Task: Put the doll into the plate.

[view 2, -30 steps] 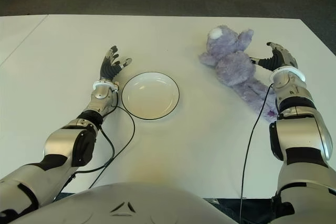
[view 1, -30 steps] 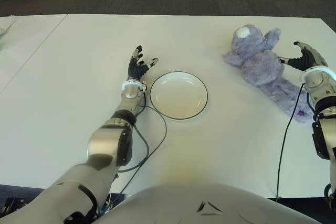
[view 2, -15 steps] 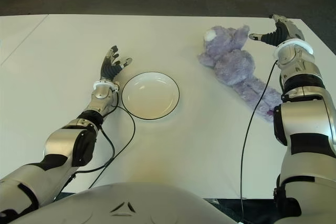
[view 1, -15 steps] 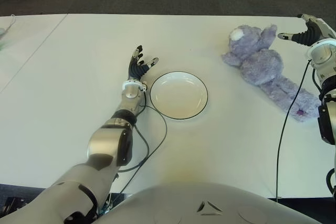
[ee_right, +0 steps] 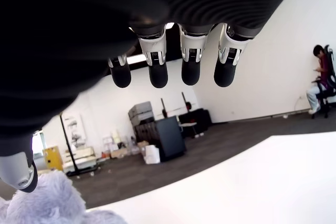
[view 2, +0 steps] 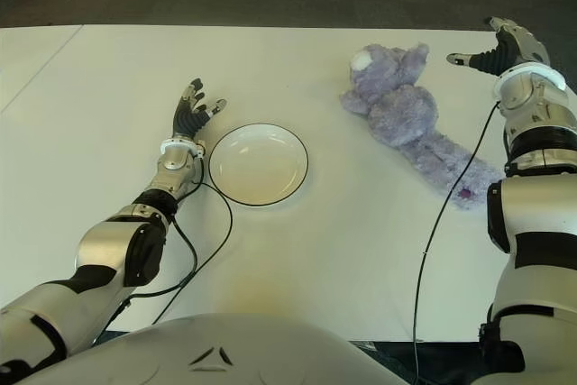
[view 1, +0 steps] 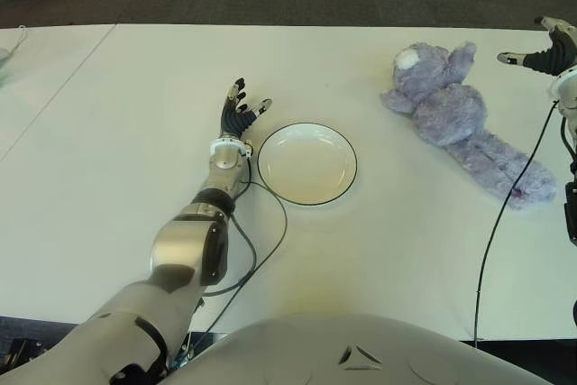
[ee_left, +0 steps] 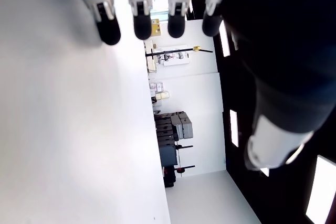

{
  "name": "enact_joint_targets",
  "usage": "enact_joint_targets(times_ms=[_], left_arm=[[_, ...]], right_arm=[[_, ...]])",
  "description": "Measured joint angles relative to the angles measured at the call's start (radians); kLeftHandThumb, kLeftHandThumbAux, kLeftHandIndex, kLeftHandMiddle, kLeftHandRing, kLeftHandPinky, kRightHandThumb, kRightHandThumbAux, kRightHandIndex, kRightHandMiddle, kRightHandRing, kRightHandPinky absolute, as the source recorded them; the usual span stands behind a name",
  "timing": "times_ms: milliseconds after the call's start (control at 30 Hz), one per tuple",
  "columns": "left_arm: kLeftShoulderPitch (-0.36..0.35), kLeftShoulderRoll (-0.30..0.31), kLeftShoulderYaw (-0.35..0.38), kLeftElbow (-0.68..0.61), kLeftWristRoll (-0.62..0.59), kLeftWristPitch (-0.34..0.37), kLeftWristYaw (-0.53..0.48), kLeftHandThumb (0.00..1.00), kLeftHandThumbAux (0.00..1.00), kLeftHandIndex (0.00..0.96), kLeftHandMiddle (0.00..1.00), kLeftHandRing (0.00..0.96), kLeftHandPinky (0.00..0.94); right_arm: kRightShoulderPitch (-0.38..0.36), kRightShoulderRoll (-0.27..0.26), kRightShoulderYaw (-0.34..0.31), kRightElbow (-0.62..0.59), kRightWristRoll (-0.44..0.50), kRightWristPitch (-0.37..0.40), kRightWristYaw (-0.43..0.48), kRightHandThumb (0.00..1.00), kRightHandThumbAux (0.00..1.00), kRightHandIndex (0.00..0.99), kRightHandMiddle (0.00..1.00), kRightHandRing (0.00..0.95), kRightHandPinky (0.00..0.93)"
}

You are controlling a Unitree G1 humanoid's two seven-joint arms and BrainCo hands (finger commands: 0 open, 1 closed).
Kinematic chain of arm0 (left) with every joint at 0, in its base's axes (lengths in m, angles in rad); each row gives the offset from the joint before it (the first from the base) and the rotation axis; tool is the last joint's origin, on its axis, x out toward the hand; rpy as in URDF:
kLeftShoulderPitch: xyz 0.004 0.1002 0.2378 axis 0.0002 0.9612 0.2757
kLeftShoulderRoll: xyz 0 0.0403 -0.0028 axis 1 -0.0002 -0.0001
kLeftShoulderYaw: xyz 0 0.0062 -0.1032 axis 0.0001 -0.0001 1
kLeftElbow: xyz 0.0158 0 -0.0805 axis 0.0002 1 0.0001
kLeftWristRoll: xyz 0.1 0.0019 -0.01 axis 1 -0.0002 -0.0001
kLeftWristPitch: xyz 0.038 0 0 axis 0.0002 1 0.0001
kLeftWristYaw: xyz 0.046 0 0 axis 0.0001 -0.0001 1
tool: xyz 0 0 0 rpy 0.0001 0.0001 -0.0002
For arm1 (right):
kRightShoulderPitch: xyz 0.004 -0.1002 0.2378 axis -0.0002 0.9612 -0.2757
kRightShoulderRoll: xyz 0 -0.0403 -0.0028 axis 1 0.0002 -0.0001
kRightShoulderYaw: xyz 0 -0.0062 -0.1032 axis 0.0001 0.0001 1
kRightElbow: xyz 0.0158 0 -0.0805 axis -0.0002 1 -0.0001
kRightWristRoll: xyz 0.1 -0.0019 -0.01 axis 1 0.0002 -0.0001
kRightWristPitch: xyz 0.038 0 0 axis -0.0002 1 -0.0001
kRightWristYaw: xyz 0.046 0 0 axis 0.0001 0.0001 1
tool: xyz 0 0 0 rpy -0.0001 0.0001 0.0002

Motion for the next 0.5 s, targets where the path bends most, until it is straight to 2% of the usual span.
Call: enact_joint_targets(times_ms=[333, 400, 500], left_arm=[[0.0, -0.001, -0.001, 0.0, 0.0, 0.0, 0.0, 0.094, 0.712, 0.055, 0.07, 0.072, 0.097], [-0.001, -0.002, -0.002, 0.0, 0.0, 0.0, 0.0, 0.085, 0.708, 0.055, 0.069, 0.072, 0.099], [-0.003, -0.002, -0.002, -0.003, 0.0, -0.002, 0.0, 0.085, 0.713, 0.057, 0.07, 0.073, 0.107]], right_arm=[[0.006, -0.078, -0.003, -0.056, 0.002, -0.087, 0.0, 0.121, 0.481, 0.0, 0.0, 0.0, 0.0], [0.039, -0.102, -0.016, -0.102, 0.013, -0.11, -0.005, 0.094, 0.473, 0.0, 0.0, 0.0, 0.002], [0.137, -0.134, -0.052, -0.199, 0.035, -0.151, -0.032, 0.096, 0.487, 0.0, 0.0, 0.0, 0.004]])
